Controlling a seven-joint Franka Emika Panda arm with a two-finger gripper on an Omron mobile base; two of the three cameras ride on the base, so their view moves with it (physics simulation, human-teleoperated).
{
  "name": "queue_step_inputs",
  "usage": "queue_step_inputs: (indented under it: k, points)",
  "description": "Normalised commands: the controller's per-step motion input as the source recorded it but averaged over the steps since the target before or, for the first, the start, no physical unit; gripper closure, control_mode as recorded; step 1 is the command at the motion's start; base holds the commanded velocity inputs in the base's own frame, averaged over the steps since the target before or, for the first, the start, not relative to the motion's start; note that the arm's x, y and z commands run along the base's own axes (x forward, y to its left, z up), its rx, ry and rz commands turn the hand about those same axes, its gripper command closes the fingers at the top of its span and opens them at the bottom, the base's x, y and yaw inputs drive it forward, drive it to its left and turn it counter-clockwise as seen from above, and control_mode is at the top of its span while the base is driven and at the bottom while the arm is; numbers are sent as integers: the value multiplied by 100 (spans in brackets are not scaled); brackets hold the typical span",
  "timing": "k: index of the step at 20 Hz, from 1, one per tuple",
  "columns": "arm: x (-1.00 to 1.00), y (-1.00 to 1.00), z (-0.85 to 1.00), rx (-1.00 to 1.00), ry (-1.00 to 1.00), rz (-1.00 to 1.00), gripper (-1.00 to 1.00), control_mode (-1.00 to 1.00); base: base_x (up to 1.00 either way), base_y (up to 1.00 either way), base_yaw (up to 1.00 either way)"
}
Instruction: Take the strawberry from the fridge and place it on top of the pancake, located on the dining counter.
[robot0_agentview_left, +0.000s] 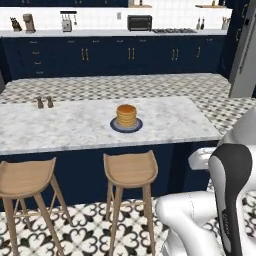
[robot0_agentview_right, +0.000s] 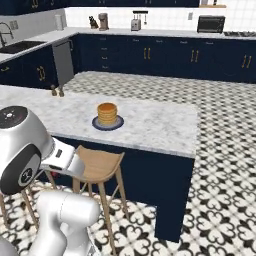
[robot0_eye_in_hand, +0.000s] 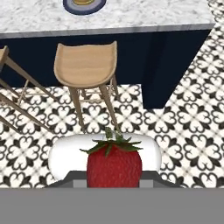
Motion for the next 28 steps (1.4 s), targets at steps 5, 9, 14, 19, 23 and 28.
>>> queue_step_inputs:
  k: [5, 9, 14, 19, 23, 28]
  points:
    - [0, 0, 0, 0, 0, 0, 100, 100, 29, 74, -21]
    - [0, 0, 0, 0, 0, 0, 100, 100, 39, 47, 0]
    - [0, 0, 0, 0, 0, 0, 100, 100, 68, 7, 0]
    - [0, 0, 0, 0, 0, 0, 100, 100, 85, 0, 0]
    - [0, 0, 0, 0, 0, 0, 100, 100, 67, 0, 0]
    - [0, 0, 0, 0, 0, 0, 100, 100, 51, 0, 0]
